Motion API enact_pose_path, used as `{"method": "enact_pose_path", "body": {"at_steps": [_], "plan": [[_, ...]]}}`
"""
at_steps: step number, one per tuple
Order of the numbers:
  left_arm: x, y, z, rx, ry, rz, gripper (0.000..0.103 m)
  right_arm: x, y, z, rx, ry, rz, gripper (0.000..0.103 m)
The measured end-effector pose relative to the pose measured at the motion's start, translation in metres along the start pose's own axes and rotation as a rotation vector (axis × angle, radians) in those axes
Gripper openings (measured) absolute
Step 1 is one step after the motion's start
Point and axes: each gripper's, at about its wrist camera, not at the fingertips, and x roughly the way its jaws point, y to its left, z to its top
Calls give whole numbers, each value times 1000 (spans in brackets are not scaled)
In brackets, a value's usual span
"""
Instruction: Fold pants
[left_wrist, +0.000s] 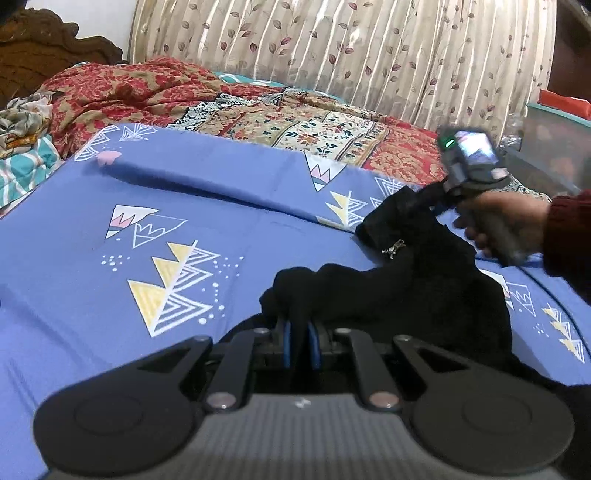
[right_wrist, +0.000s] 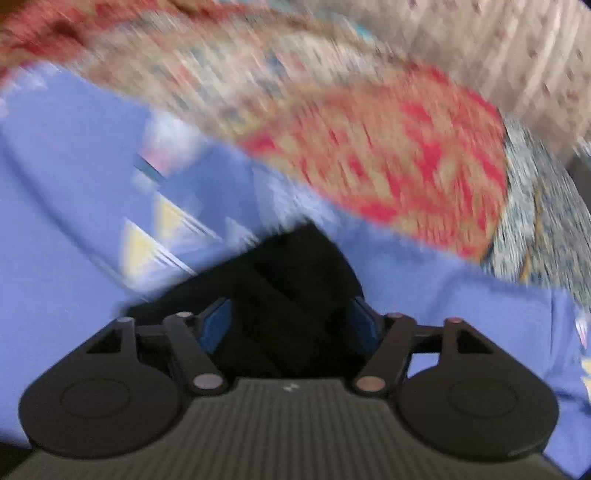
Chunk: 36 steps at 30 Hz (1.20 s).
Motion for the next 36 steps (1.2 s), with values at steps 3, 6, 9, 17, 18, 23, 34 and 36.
{"method": "enact_pose_path", "body": {"at_steps": [3, 6, 9, 17, 18, 23, 34, 36], "plan": [[-8, 1, -2, 9, -16, -3, 9, -1, -22, -15, 148, 5, -13, 6], [-13, 5, 1, -7, -33, 0, 9, -51, -67, -22, 353, -167, -69, 6], [-24, 5, 6, -32, -73, -7, 9, -121, -128, -47, 580, -339, -77, 6], [-66, -14, -6, 16, -171, -98, 9, -306, -192, -196, 810, -585, -169, 6], [-70, -17, -11, 34, -166, -100, 9, -321, -187, -223, 818, -575, -190, 6], [-70, -12, -41, 72, -43, -84, 9, -310, -146, -340, 831, -260, -245, 11], [-82, -19, -72, 126, 45, -28, 10, -294, -184, -340, 847, -299, -347, 41], [-81, -20, -70, 131, 47, -21, 10, -277, -197, -310, 754, -305, -317, 51]]}}
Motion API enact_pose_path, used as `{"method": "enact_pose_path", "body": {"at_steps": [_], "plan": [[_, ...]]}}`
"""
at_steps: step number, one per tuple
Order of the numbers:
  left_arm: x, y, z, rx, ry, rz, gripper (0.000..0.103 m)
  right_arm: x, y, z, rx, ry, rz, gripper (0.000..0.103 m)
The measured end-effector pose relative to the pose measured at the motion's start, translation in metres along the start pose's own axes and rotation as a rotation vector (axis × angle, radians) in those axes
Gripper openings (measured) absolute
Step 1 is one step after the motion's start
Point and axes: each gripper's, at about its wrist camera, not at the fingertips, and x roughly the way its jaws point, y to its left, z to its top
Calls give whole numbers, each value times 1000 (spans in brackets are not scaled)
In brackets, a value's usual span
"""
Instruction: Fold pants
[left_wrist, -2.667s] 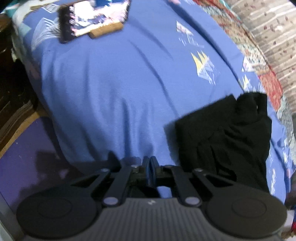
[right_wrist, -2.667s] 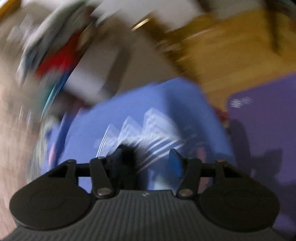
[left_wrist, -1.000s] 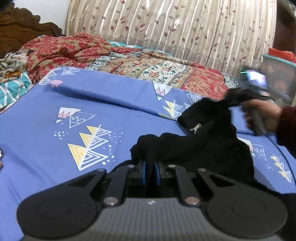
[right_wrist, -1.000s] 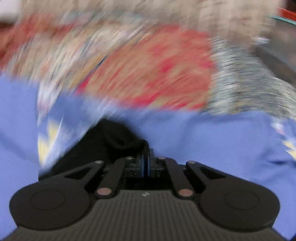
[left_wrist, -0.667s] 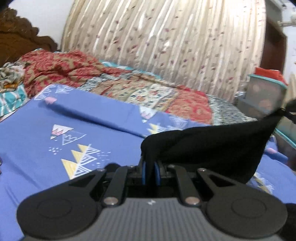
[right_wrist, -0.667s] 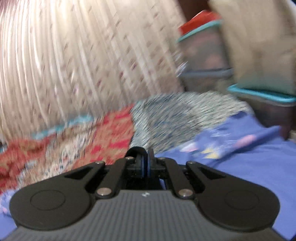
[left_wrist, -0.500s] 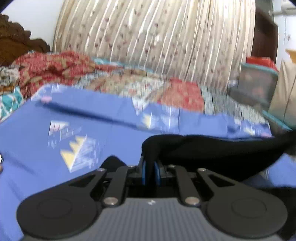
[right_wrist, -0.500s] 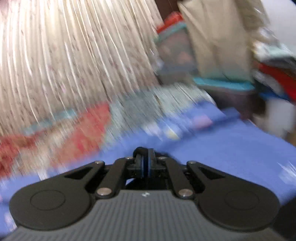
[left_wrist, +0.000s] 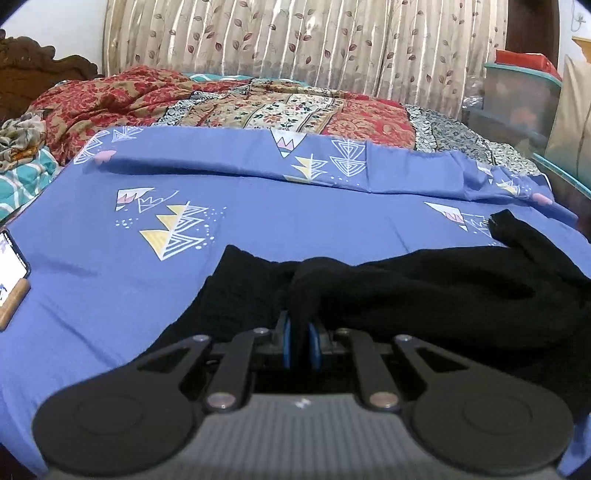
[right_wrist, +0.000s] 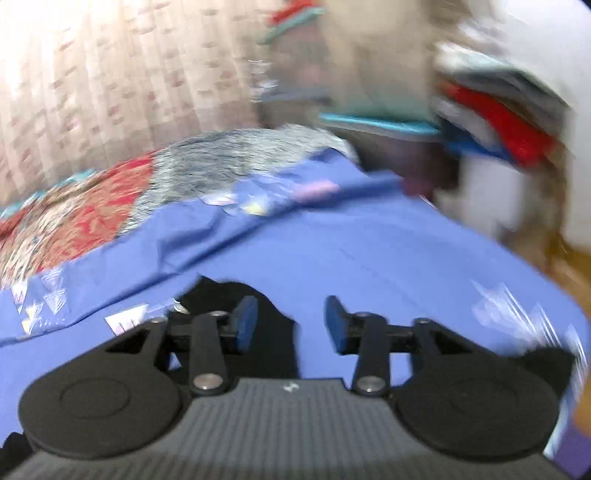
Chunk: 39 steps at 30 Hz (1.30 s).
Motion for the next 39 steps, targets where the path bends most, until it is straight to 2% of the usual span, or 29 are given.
{"method": "enact_pose_path", "body": {"at_steps": [4, 7, 8, 11, 12, 13, 15, 16, 19, 23, 25, 28, 31, 33, 36, 39], "plan": [[2, -3, 1, 12, 11, 17, 10, 70, 52, 23, -191, 101, 102, 52], [3, -4, 4, 13, 16, 25, 10, 128, 95, 13, -294, 273, 203, 56], [3, -3, 6, 13, 16, 26, 10, 143, 106, 4, -327, 325, 198, 56], [6, -3, 13, 18, 8, 29, 10, 195, 131, -21, -460, 427, 95, 55], [8, -3, 18, 24, -3, 30, 9, 201, 129, -22, -456, 417, 104, 36], [10, -2, 23, 27, -15, 29, 9, 203, 127, -15, -428, 393, 107, 12], [15, 0, 40, 23, -41, 22, 9, 210, 123, 17, -324, 352, 73, 10], [18, 2, 50, 22, -62, 20, 9, 200, 110, 33, -258, 313, 78, 10], [25, 7, 83, 18, -157, 45, 9, 174, 75, 107, -12, 151, 102, 10], [20, 25, 115, -102, -230, 87, 9, 102, 5, 168, 266, -54, 163, 10], [9, 39, 114, -163, -246, 88, 9, 60, -33, 174, 336, -123, 182, 10], [-7, 54, 93, -193, -232, 110, 9, 7, -84, 151, 396, -162, 190, 10], [-26, 59, 60, -198, -195, 122, 9, -32, -131, 99, 436, -163, 176, 10], [-38, 57, 34, -192, -144, 128, 9, -53, -164, 49, 501, -144, 162, 10], [-49, 46, -4, -153, -57, 122, 9, -69, -212, -30, 687, -72, 158, 10], [-49, 34, -34, -117, 28, 130, 10, -63, -245, -104, 825, 71, 37, 13]]}}
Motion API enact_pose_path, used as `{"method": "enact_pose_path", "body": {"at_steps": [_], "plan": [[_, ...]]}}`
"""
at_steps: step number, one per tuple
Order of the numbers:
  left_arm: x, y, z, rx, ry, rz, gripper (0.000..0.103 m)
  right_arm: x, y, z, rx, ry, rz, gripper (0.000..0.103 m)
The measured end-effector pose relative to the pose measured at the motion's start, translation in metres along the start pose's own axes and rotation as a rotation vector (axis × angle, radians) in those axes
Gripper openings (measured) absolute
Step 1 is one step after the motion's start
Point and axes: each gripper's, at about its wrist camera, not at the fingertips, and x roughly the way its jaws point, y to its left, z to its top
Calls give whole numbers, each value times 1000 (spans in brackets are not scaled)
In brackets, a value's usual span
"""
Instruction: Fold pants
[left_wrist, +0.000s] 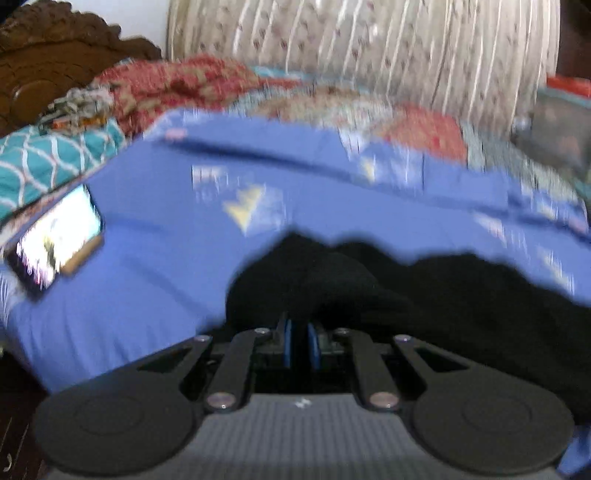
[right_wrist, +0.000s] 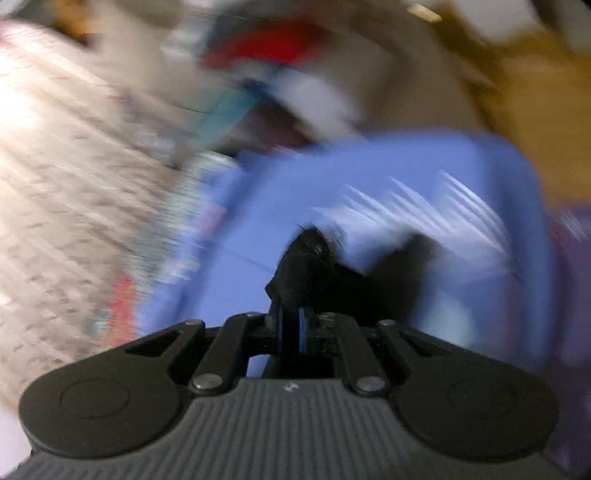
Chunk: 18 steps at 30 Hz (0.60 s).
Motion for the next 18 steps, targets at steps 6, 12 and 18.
{"method": "enact_pose_path", "body": {"at_steps": [6, 12, 18], "plan": [[-14, 9, -6, 15, 38, 0, 33, -2, -30, -5, 185, -26, -19, 43], [-45, 53, 1, -72, 26, 2, 49, -31, 13, 10, -28, -275, -156, 43], [-23, 100, 37, -324, 62, -109, 88, 5, 90, -35, -318, -112, 65, 43]]}}
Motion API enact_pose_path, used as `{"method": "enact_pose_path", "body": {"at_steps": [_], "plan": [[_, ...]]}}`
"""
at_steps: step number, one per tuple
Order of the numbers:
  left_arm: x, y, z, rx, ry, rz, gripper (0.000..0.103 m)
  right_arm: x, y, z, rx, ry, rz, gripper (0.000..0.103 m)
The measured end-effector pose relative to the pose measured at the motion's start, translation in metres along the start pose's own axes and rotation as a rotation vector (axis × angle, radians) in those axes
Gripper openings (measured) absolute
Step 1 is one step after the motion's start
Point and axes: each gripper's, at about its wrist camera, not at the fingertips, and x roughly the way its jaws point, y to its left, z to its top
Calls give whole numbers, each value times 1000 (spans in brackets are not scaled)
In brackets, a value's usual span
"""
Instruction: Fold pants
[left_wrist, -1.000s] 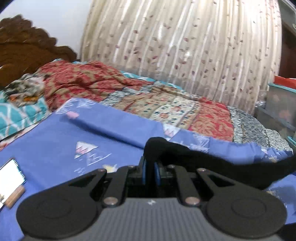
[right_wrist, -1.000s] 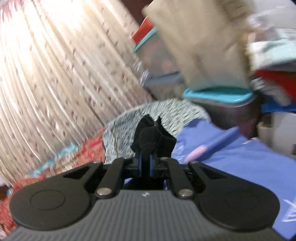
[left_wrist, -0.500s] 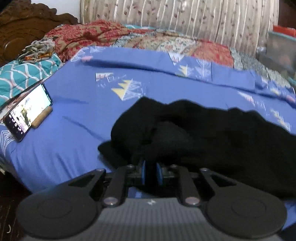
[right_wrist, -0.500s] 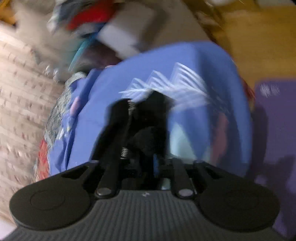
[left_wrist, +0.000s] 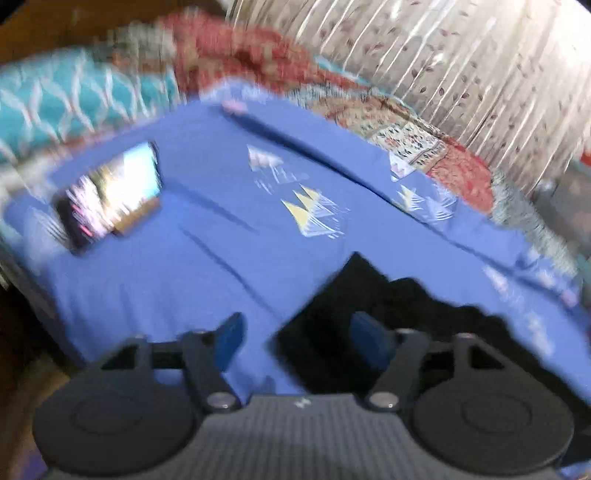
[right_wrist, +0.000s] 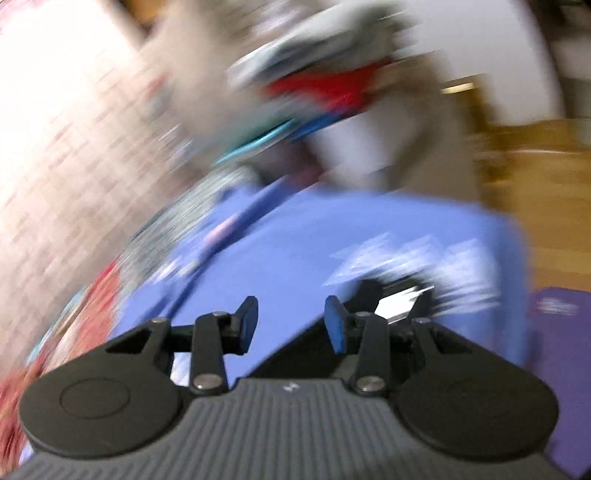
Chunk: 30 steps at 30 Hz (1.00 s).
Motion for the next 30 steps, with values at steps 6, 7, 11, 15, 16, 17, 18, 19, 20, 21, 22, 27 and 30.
{"method": "enact_pose_path", "body": {"at_steps": [6, 7, 11, 15, 16, 17, 18, 19, 20, 21, 22, 27, 30], "plan": [[89, 2, 27, -133, 163, -115, 76, 68, 120, -77, -226, 334, 282, 43], [106, -1, 27, -137, 209, -106, 56, 78, 139, -97, -270, 397, 312, 43], [98, -18, 16, -36, 124, -66, 9, 105, 184, -164, -401, 568, 341, 43], [47, 5, -2, 13, -57, 65, 9, 128, 190, -198, -492, 617, 281, 42], [47, 18, -9, -28, -19, 73, 9, 126, 186, -198, -491, 610, 297, 42], [50, 28, -18, -52, 25, 77, 11, 126, 183, -197, -487, 613, 308, 42], [53, 34, -27, -59, 58, 82, 24, 130, 182, -195, -481, 622, 318, 42], [52, 37, -35, -58, 66, 97, 32, 123, 181, -199, -476, 631, 324, 42], [48, 39, -38, -59, 56, 117, 51, 124, 181, -200, -467, 640, 326, 42], [44, 40, -36, -61, 42, 117, 62, 124, 184, -198, -457, 649, 326, 43], [39, 41, -31, -66, 21, 100, 66, 118, 185, -199, -451, 658, 328, 44], [37, 34, 16, -43, -92, 62, 94, 78, 189, -183, -481, 626, 414, 46], [70, 17, 41, 89, -41, 15, 99, 80, 209, -176, -513, 578, 445, 59]]}}
